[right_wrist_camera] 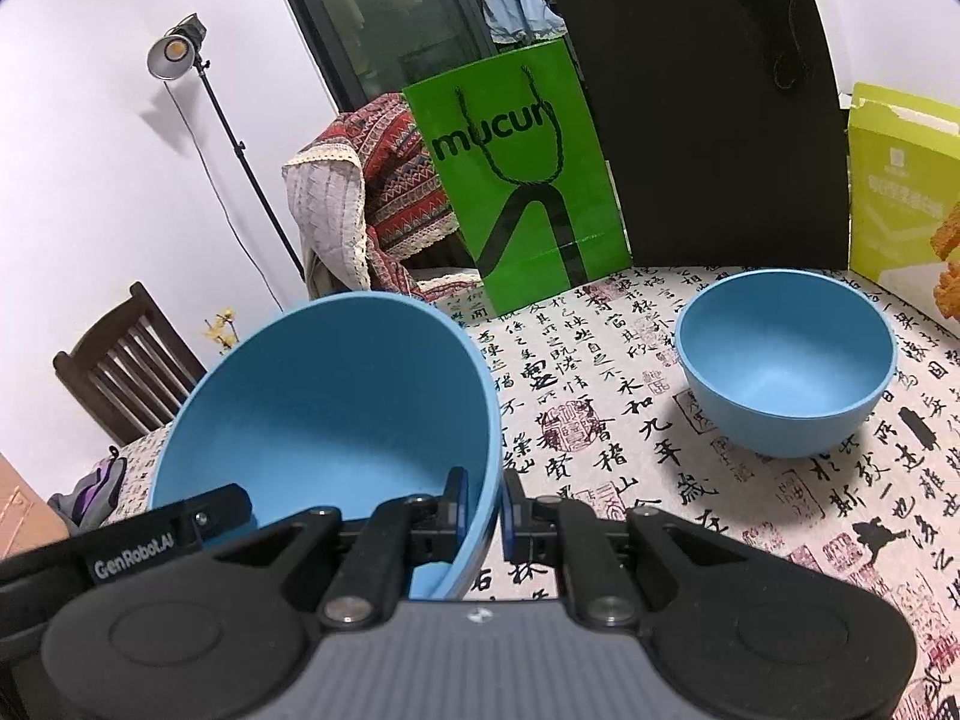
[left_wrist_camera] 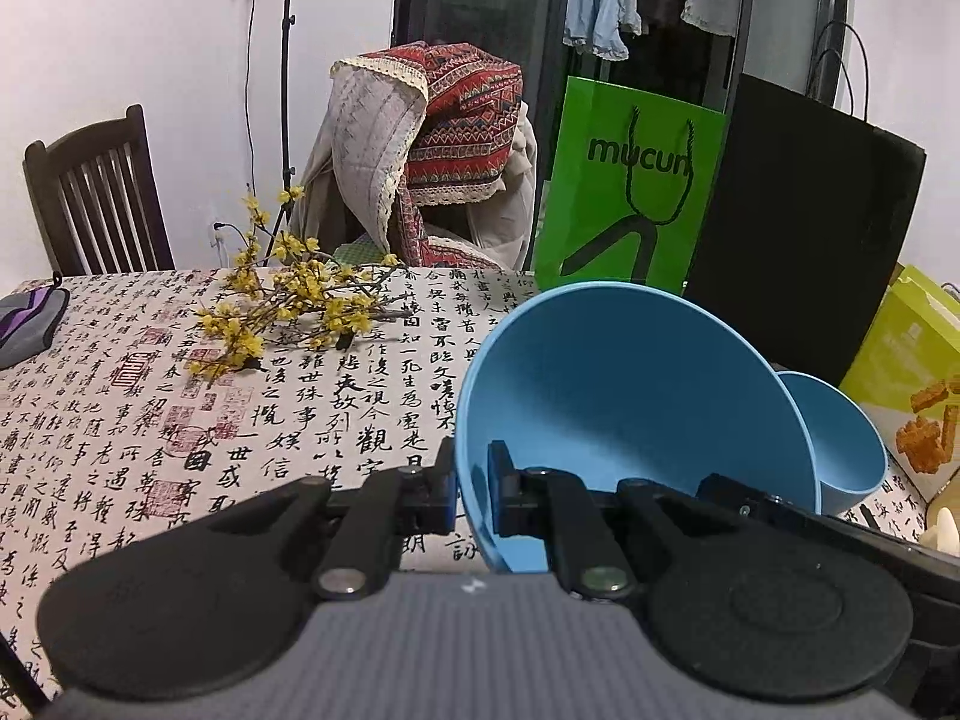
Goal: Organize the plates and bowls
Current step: 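Lift the blue bowl with both grippers off the tablecloth, then carry the held blue bowl with both grippers toward the cream plates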
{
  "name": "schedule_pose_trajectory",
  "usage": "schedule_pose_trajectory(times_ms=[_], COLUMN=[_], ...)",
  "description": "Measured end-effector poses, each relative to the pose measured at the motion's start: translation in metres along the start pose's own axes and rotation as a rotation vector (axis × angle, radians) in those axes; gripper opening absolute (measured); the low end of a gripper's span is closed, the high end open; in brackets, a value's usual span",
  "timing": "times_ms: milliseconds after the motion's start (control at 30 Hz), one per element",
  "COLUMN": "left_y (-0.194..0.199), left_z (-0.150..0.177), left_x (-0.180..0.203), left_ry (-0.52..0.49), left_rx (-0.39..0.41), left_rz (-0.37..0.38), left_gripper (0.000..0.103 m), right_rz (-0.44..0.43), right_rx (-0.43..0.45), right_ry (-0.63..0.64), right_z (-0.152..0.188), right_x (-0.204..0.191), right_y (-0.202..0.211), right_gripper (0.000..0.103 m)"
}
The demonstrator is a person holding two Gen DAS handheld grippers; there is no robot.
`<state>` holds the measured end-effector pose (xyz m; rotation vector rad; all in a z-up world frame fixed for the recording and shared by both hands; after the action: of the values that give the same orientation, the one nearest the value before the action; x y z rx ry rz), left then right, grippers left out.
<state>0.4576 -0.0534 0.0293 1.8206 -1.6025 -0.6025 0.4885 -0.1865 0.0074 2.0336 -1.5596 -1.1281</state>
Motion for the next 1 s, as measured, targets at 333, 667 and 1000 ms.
schedule_pose_trajectory(times_ms=[333,667,1000], left_y=[0.026,0.048,0.075], left_z=[0.011,0.027,0.040], left_x=[-0.003,-0.005,-0.008], left_ry=[-0.015,-0.030,-0.052], left_rx=[0.030,0.062,0.113], left_rz=[0.024,0.049,0.080], left_gripper=[0.010,0.011,0.011], right_rz=[-0.012,-0.024,-0.037], right_rx=[0.022,0.050,0.099], right_ry=[-0.001,-0.005,-0.026], right_z=[0.013,0.033,0.056], right_x=[-0.004,-0.006,-0.008], right_y=[0.022,0.044,0.066], right_gripper=[0.010,0.010,0.011])
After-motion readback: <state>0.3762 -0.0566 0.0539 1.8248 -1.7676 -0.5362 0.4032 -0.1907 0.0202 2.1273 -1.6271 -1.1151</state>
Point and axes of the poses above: each gripper's, at about its wrist camera, not at the fingertips, and y roughly against the way its jaws point, x to its right, z to its underside, the point moved 8 cm from there along -y, roughly the way its jaws point, and after that the axes turned 9 degrees about -x, right-handed, at the moved point
